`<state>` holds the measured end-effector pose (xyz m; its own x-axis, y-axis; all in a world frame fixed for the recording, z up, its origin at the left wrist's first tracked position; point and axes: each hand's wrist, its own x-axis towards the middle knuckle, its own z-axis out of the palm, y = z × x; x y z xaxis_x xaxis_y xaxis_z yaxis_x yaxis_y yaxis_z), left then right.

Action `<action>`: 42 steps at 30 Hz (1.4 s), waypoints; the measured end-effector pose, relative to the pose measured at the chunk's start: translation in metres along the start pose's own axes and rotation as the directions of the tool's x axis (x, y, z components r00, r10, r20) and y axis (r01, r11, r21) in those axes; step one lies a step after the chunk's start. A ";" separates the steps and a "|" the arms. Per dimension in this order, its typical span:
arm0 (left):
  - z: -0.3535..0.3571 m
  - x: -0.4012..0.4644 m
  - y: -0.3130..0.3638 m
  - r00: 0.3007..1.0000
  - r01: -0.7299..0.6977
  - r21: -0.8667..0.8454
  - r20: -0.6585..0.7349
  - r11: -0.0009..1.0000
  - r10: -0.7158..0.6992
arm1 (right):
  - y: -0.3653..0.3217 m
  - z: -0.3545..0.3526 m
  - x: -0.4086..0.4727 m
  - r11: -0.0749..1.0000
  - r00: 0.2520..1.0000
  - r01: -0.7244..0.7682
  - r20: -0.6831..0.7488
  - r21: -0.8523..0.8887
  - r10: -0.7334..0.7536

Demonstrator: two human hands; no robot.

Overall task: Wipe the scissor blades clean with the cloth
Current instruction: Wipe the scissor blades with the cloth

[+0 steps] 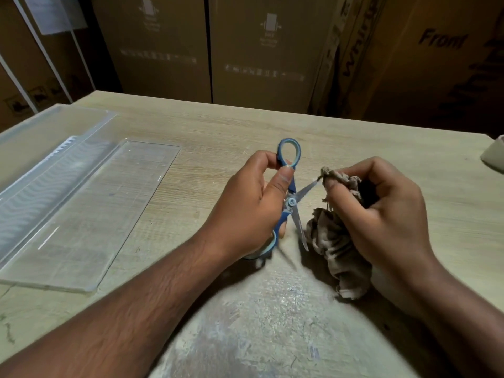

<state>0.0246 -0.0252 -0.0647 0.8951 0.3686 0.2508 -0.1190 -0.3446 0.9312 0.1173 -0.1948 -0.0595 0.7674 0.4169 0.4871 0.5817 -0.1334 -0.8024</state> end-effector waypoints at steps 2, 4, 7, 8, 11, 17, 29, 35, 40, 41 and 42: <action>-0.003 0.001 0.000 1.000 0.011 -0.030 -0.025 0.999 -0.012 | -0.009 0.002 -0.002 0.991 0.998 -0.015 -0.053 0.129 0.022; -0.006 0.001 0.001 0.999 0.018 -0.044 -0.037 0.999 -0.020 | -0.016 0.003 -0.003 0.964 0.995 -0.049 -0.074 0.260 0.070; -0.006 0.002 0.001 0.999 0.028 -0.065 -0.043 0.997 -0.031 | -0.011 -0.001 0.001 0.959 0.994 -0.089 -0.044 0.269 0.105; -0.005 0.003 0.000 0.998 0.035 -0.067 -0.045 0.997 -0.038 | -0.008 -0.001 0.002 0.967 0.995 -0.086 -0.035 0.239 0.097; 0.001 0.004 -0.002 0.998 0.050 -0.048 -0.042 0.998 -0.052 | -0.003 -0.002 0.002 0.997 1.000 0.011 -0.009 0.080 -0.010; 0.006 0.001 -0.005 0.998 0.048 0.003 -0.051 0.999 -0.048 | -0.003 0.004 -0.002 0.953 0.971 0.220 0.134 -0.207 -0.195; 0.007 -0.001 -0.008 1.000 0.010 -0.050 -0.004 0.999 -0.010 | 0.006 -0.002 0.000 0.914 0.965 0.258 0.126 -0.313 -0.230; 0.004 -0.001 -0.009 0.999 -0.003 -0.047 -0.055 0.999 0.001 | 0.004 0.005 -0.003 0.910 0.938 0.330 0.199 -0.250 -0.285; 0.005 0.001 -0.010 1.000 -0.002 -0.058 -0.006 0.998 0.001 | 0.014 -0.007 0.005 0.952 0.980 0.198 0.050 -0.234 -0.191; 0.005 0.002 -0.010 1.000 0.002 -0.055 -0.014 0.998 -0.003 | 0.014 -0.009 0.005 0.958 0.981 0.191 0.009 -0.214 -0.194; 0.004 0.004 -0.010 1.000 0.004 -0.050 -0.026 0.999 -0.005 | 0.012 -0.010 0.005 0.963 0.979 0.191 -0.033 -0.188 -0.201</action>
<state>0.0306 -0.0237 -0.0736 0.8843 0.3925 0.2529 -0.1370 -0.2999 0.9441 0.1313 -0.2030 -0.0636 0.6434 0.4052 0.6495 0.7580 -0.2181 -0.6147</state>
